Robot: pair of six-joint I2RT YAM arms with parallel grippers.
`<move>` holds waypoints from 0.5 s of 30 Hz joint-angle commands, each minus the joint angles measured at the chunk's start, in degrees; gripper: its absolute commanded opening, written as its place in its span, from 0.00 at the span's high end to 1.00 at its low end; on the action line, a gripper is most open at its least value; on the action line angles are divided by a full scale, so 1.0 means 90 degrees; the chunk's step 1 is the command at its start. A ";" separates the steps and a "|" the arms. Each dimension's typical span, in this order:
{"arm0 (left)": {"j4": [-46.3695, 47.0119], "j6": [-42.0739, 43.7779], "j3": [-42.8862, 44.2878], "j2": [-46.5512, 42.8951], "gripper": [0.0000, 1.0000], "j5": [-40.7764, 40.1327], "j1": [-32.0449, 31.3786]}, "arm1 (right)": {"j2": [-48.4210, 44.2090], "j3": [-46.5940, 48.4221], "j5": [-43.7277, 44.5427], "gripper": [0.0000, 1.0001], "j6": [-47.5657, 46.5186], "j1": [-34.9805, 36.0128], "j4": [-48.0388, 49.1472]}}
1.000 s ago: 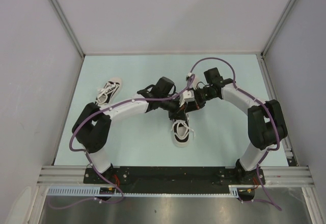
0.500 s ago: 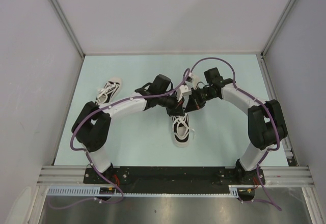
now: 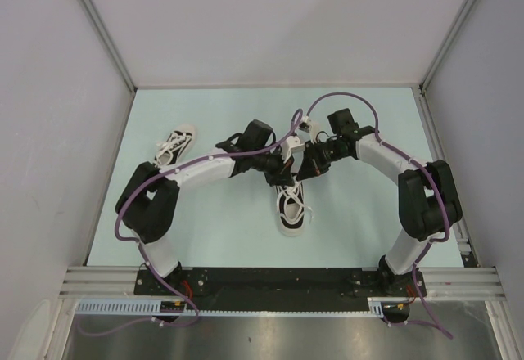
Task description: Tie the shoes
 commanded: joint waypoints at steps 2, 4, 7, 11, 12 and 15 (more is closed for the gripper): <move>0.0113 -0.0021 -0.0256 -0.0191 1.00 0.0029 0.0054 | -0.0210 0.0130 -0.0085 1.00 0.0084 -0.0026 0.0161; 0.0073 -0.0176 -0.0266 -0.0230 1.00 0.0010 0.0093 | -0.0180 0.0130 -0.0084 1.00 0.0074 0.0003 0.0151; 0.0083 -0.0294 -0.0227 -0.0240 1.00 -0.0049 0.0132 | -0.0170 0.0130 -0.0114 1.00 0.0055 0.0023 0.0161; 0.0171 -0.0509 -0.0217 -0.0269 1.00 -0.0019 0.0171 | -0.0190 0.0130 -0.0104 1.00 0.0055 0.0043 0.0200; 0.0181 -0.0615 -0.0178 -0.0269 1.00 -0.0039 0.0171 | -0.0209 0.0130 -0.0114 1.00 0.0055 0.0052 0.0200; 0.0103 -0.0723 -0.0042 -0.0162 1.00 -0.0010 0.0181 | -0.0249 0.0130 -0.0104 1.00 0.0074 0.0062 0.0190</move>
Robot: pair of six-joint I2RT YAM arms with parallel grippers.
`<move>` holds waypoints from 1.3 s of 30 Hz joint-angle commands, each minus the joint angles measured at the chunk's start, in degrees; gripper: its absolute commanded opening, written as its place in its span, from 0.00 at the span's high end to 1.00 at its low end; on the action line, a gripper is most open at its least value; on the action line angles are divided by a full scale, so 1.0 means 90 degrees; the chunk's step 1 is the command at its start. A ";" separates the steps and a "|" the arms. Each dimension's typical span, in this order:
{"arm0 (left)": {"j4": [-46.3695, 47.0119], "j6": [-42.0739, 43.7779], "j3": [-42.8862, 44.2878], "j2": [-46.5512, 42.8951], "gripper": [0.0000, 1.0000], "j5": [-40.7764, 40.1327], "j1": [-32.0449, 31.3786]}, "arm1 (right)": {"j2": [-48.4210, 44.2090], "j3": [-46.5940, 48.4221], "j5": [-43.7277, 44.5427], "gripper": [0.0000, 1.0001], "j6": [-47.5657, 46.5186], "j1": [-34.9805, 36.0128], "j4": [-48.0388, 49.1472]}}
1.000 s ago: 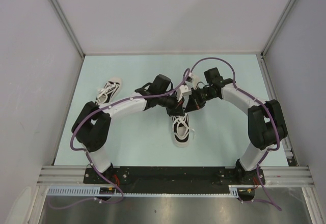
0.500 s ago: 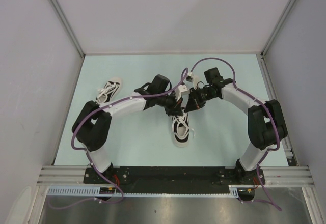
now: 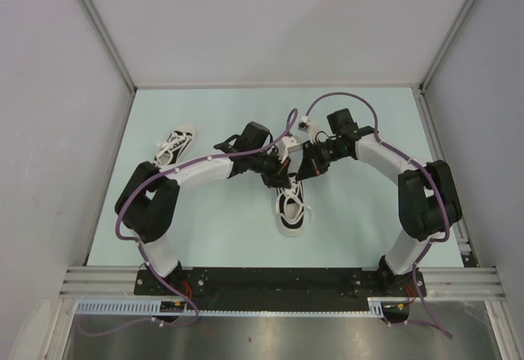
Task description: Tie the shoes
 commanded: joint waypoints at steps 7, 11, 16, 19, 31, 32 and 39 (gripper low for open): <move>0.0247 -0.0545 0.0189 -0.0079 1.00 0.0080 0.0006 | -0.0236 0.0129 -0.0094 1.00 0.0096 0.0077 0.0185; 0.0626 -0.0788 -0.0015 -0.0215 1.00 0.0129 -0.0004 | -0.0246 0.0120 -0.0075 1.00 0.0067 0.0096 0.0166; 0.0384 -0.0984 0.0199 -0.0089 1.00 -0.0251 0.0015 | -0.0275 0.0129 -0.0036 1.00 0.0067 0.0096 0.0166; 0.0422 -0.1207 0.0180 -0.0079 1.00 -0.0320 -0.0004 | -0.0285 0.0130 0.0023 1.00 0.0125 0.0097 0.0224; 0.0920 -0.2975 -0.0416 -0.0294 1.00 -0.1091 -0.0053 | -0.0295 0.0130 0.0199 1.00 0.0272 0.0145 0.0312; 0.0969 -0.3141 -0.0445 -0.0303 1.00 -0.1092 -0.0053 | -0.0305 0.0130 0.0199 1.00 0.0262 0.0145 0.0312; 0.1359 -0.3640 -0.0592 -0.0401 1.00 -0.1033 -0.0063 | -0.0285 0.0130 0.0131 1.00 0.0243 0.0204 0.0225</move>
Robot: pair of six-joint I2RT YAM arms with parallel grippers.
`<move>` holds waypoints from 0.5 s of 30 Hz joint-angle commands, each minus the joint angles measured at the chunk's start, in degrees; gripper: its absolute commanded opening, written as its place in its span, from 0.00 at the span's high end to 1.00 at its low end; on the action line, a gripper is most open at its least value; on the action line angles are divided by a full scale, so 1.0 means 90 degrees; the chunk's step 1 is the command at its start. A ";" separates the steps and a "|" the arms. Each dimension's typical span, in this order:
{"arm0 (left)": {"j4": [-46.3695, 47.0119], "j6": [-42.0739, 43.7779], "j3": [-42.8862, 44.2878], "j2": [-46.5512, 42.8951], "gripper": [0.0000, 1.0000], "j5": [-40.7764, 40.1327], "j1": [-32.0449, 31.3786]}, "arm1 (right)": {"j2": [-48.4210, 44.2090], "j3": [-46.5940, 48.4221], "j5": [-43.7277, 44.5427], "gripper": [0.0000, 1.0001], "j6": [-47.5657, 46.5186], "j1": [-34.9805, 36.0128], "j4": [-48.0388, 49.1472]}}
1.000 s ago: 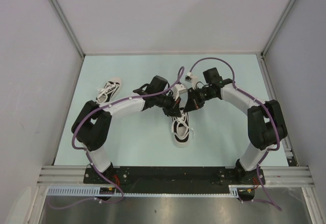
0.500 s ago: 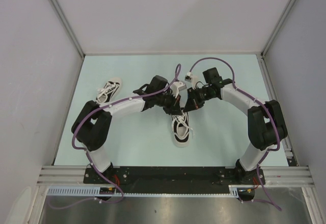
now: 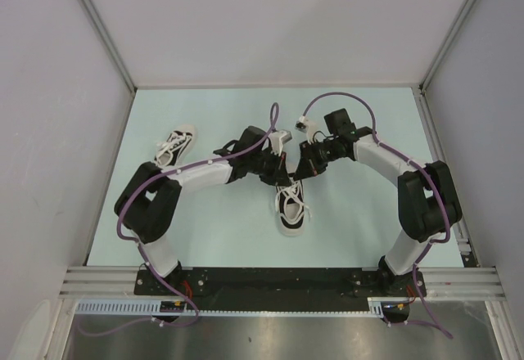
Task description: Tie the shoes
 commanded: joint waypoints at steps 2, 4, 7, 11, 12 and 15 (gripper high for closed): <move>0.0603 -0.0731 -0.0232 -0.0459 1.00 0.0094 -0.0026 | -0.0254 0.0130 -0.0093 1.00 0.0070 0.0075 0.0045; 0.1081 -0.0897 -0.0359 -0.0489 1.00 0.0279 -0.0026 | -0.0263 0.0129 -0.0103 0.99 0.0070 0.0066 0.0006; 0.1355 -0.1063 -0.0418 -0.0441 1.00 0.0533 -0.0026 | -0.0293 0.0120 -0.0083 0.96 0.0041 0.0066 -0.0072; 0.1823 -0.1337 -0.0594 -0.0363 1.00 0.0836 -0.0026 | -0.0283 0.0130 -0.0151 0.90 0.0002 0.0036 -0.0170; 0.1882 -0.1367 -0.0614 -0.0343 1.00 0.0847 -0.0017 | -0.0283 0.0130 -0.0161 0.86 0.0002 0.0017 -0.0199; 0.2223 -0.1474 -0.0731 -0.0245 1.00 0.0983 -0.0007 | -0.0283 0.0130 -0.0239 0.80 -0.0017 -0.0041 -0.0268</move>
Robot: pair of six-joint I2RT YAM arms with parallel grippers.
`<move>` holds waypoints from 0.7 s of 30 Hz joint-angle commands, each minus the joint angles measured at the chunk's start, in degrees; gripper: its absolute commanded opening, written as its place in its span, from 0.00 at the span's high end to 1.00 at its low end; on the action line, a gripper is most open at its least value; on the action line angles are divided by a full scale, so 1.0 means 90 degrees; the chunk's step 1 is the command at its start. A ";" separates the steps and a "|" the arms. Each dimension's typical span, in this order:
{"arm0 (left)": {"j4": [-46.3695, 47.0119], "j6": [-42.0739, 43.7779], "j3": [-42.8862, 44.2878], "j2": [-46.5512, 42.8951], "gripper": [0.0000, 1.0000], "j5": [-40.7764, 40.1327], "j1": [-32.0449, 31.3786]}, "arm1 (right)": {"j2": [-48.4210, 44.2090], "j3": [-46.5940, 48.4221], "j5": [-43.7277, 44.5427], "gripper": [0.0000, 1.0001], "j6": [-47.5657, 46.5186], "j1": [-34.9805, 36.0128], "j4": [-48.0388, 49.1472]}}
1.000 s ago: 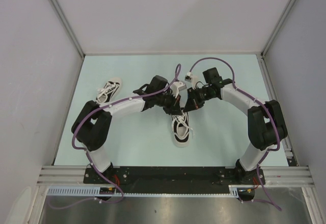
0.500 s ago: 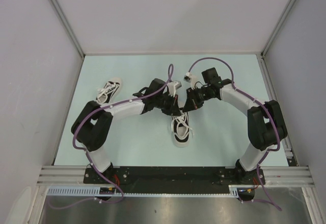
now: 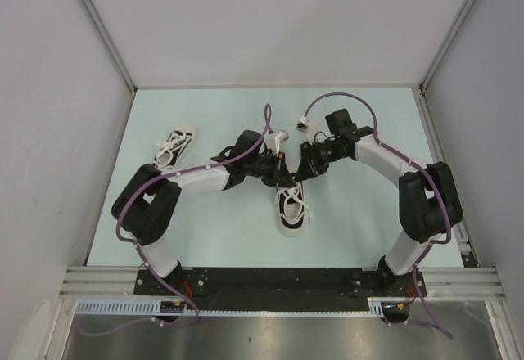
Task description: Tie the shoes
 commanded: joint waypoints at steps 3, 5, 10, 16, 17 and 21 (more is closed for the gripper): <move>0.1096 -0.0418 -0.0168 -0.0024 1.00 0.0580 0.0001 | -0.0251 0.0130 -0.0245 0.72 0.0021 -0.0117 -0.0103; 0.1271 -0.0418 -0.0207 -0.0004 1.00 0.0629 0.0010 | -0.0281 0.0130 -0.0264 0.68 0.0002 -0.0166 -0.0112; 0.1389 -0.0418 -0.0168 0.0191 1.00 0.0766 0.0069 | -0.0281 0.0130 -0.0342 0.65 0.0060 -0.0380 -0.0161; 0.1370 -0.0349 -0.0148 0.0230 1.00 0.0815 0.0108 | -0.0261 0.0130 -0.0693 0.67 0.0207 -0.0693 -0.0337; 0.1379 -0.0330 -0.0148 0.0230 1.00 0.0834 0.0108 | -0.0223 0.0130 -0.0752 0.68 0.0265 -0.0723 -0.0376; 0.1341 -0.0262 -0.0129 0.0201 1.00 0.0825 0.0118 | -0.0076 0.0130 -0.0918 0.70 0.0392 -0.0733 -0.0474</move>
